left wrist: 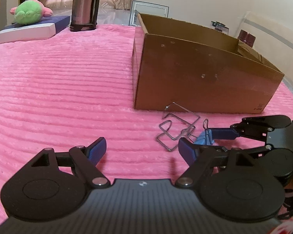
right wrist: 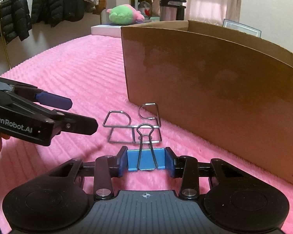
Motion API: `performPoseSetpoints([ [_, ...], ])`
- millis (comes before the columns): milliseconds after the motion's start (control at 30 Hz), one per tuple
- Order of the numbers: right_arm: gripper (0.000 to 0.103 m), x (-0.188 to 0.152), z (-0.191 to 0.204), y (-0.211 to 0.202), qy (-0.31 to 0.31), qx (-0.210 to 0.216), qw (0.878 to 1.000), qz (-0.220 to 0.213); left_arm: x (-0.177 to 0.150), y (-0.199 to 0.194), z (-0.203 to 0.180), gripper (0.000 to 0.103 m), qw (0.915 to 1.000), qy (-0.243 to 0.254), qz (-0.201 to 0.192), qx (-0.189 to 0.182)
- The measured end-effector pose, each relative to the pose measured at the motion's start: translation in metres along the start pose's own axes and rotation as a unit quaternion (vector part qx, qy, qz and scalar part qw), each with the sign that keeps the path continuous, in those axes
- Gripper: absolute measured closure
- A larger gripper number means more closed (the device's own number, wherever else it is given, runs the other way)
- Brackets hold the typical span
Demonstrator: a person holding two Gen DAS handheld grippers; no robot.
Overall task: Organize rigid objects
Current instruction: 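Grasp the blue binder clip with the right tool while the left grasps the wire clip, then lift the wire clip and blue binder clip with both tools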
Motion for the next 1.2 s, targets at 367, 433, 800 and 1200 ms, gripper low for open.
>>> performPoseSetpoints([
  [367,0.067,-0.029,-0.031,-0.046,0.077,-0.061,0.995,-0.008,0.007,0.012,-0.032,0.026,0.9972,0.071,-0.015,-0.017],
  [433,0.067,-0.031,-0.038,-0.052,0.089,-0.069,0.994,-0.008,0.01,0.019,-0.038,0.026,0.9949,0.097,-0.018,-0.022],
  [800,0.067,-0.037,-0.047,-0.059,0.11,-0.085,0.99,-0.008,0.012,0.046,-0.055,0.063,0.9827,0.173,0.006,-0.065],
  [1200,0.067,-0.039,-0.045,-0.072,0.122,-0.088,0.989,-0.013,-0.008,0.017,-0.067,0.078,0.9901,0.115,0.022,-0.077],
])
Point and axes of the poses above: each gripper's, at about its wrist camera, not at the fingertips, and y roughly the way its jaws point, z to its left, x to its top, the point moved 4 cm from there along y, roughly the way its jaws point, and after that the axes turned 1 degree about y, right-handed, at the moved point
